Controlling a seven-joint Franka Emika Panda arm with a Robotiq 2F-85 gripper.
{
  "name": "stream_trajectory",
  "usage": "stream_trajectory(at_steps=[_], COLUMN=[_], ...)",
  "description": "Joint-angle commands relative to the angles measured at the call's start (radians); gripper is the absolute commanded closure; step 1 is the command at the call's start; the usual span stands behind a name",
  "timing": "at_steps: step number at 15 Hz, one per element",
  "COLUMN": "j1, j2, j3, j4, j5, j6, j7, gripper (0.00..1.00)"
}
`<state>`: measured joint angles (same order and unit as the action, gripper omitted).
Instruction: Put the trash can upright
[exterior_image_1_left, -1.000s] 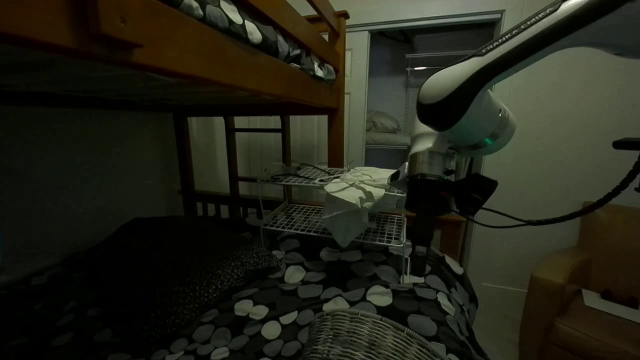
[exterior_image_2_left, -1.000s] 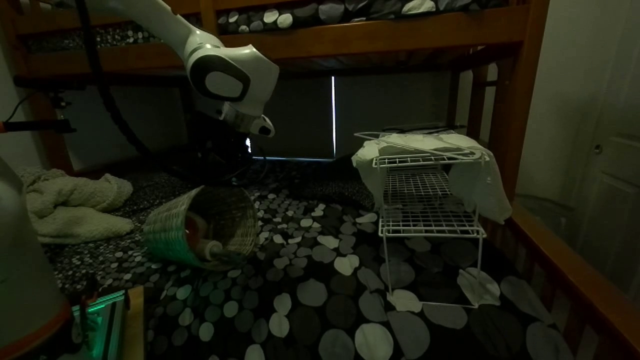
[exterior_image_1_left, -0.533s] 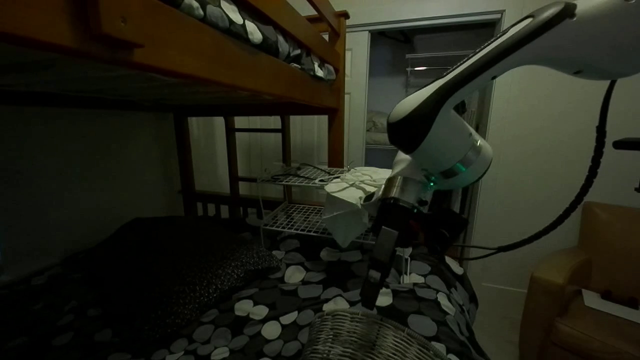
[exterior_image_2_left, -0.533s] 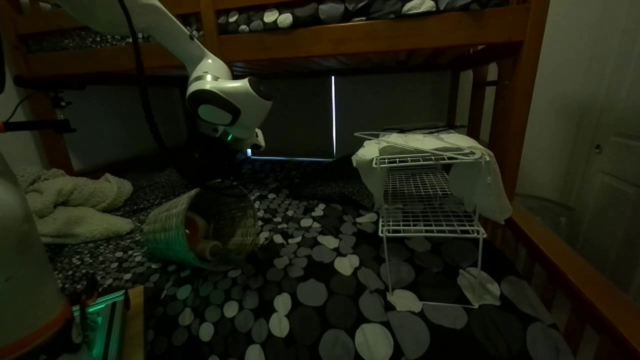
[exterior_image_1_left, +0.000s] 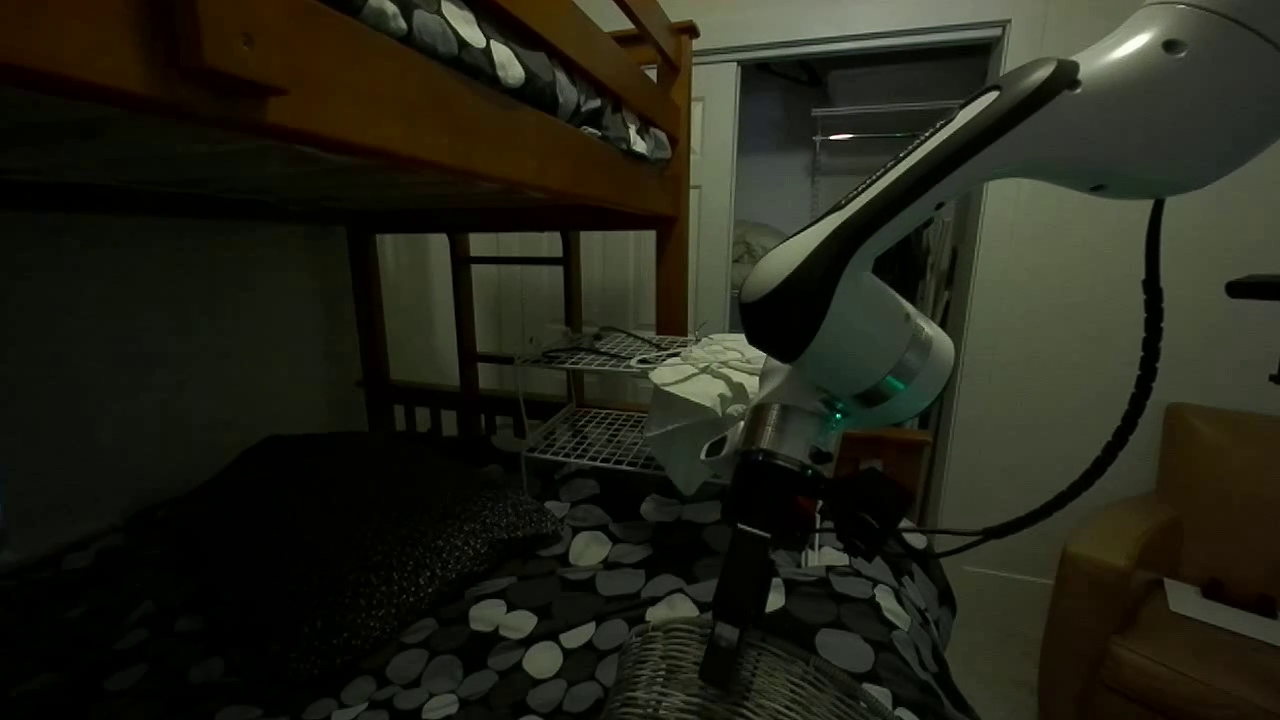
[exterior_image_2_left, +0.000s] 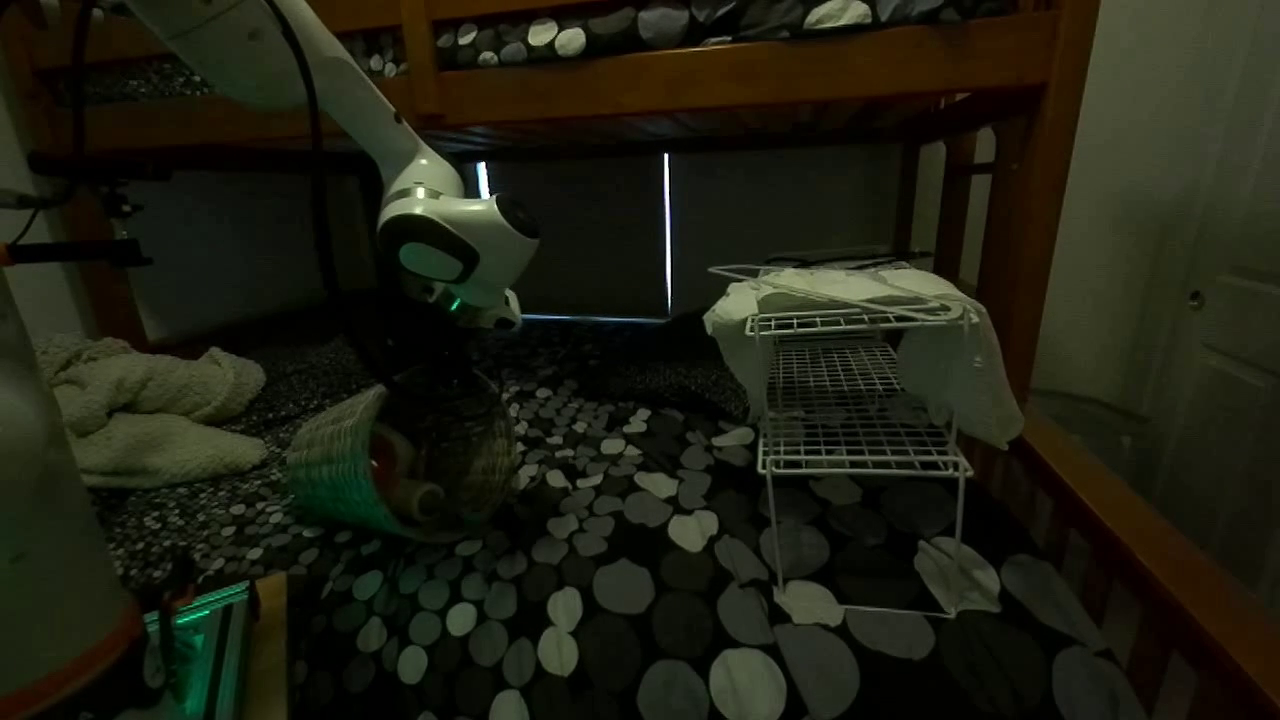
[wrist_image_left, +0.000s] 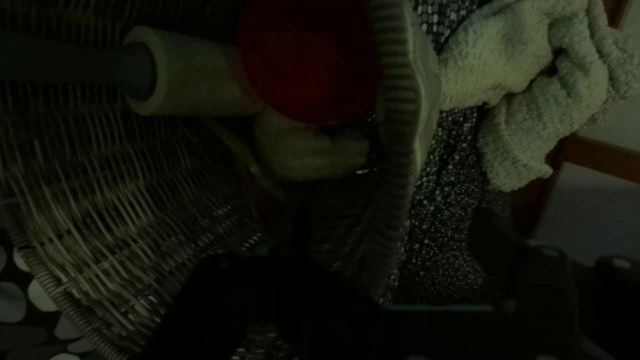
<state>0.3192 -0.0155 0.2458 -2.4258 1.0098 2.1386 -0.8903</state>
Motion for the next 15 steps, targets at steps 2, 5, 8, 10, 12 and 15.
stream_trajectory(at_steps=[2,5,8,10,12,15], j1=[0.0,0.0,-0.005,-0.012,-0.015,-0.008], j2=[0.025,0.039,0.048,0.06,0.063,0.02], j3=[0.039,0.047,0.048,0.044,0.045,0.053], j4=[0.018,0.028,0.044,0.065,0.089,0.111], j5=[0.011,0.004,0.018,0.06,0.095,0.056], j6=[0.083,0.078,0.029,-0.068,-0.171,-0.263], j7=[0.026,0.055,0.052,-0.002,-0.073,-0.147], gripper=[0.58,0.81,0.99,0.96,0.97,0.96])
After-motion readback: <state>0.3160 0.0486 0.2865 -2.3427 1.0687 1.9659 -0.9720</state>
